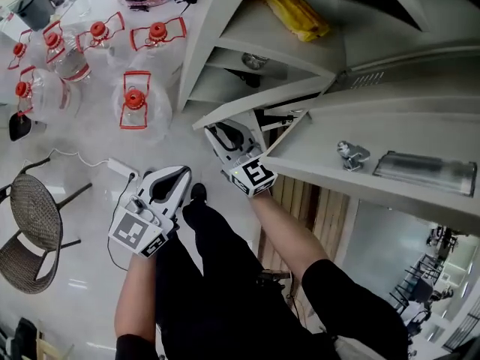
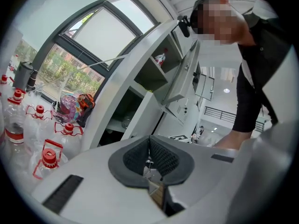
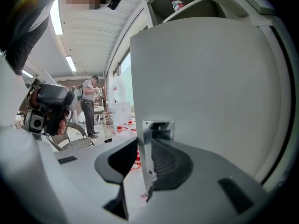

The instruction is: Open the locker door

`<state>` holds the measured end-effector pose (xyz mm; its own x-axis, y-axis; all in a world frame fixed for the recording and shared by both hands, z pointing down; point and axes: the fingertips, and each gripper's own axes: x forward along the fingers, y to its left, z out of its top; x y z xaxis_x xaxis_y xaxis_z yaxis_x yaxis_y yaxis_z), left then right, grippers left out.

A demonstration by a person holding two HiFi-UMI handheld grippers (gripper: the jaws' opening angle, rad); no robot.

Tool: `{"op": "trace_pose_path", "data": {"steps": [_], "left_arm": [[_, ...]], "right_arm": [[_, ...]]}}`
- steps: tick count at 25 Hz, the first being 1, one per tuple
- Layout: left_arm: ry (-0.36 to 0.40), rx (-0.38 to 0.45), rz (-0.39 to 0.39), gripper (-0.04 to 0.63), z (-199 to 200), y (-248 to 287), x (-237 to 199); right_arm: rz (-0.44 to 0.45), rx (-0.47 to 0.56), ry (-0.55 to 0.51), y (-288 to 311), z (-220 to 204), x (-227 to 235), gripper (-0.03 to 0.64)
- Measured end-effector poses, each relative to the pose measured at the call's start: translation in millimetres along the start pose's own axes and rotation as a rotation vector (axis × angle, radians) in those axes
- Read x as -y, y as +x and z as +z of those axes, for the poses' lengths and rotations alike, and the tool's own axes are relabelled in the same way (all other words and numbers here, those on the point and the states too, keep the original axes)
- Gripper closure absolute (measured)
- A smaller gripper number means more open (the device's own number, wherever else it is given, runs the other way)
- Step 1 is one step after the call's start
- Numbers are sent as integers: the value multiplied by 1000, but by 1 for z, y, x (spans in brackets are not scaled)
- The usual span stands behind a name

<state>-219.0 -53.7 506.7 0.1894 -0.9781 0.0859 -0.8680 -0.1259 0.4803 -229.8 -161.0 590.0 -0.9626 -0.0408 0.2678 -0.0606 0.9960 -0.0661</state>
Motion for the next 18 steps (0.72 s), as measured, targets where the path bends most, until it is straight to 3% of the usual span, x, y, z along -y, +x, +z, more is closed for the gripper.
{"op": "trace_pose_path", "data": {"steps": [4,10,18], "left_arm": [[-4,17,27,577,-3,-5,17],[-9,21,0,578,-10,-7,36],[-9,-4,-4,577,-35,-40,69]], "right_arm": [[39,-8,6,-19,-7,-12,511],[51,8,-5,-43,-13,-17,506],[22,26,-19,-73,-19,-24,502]]}}
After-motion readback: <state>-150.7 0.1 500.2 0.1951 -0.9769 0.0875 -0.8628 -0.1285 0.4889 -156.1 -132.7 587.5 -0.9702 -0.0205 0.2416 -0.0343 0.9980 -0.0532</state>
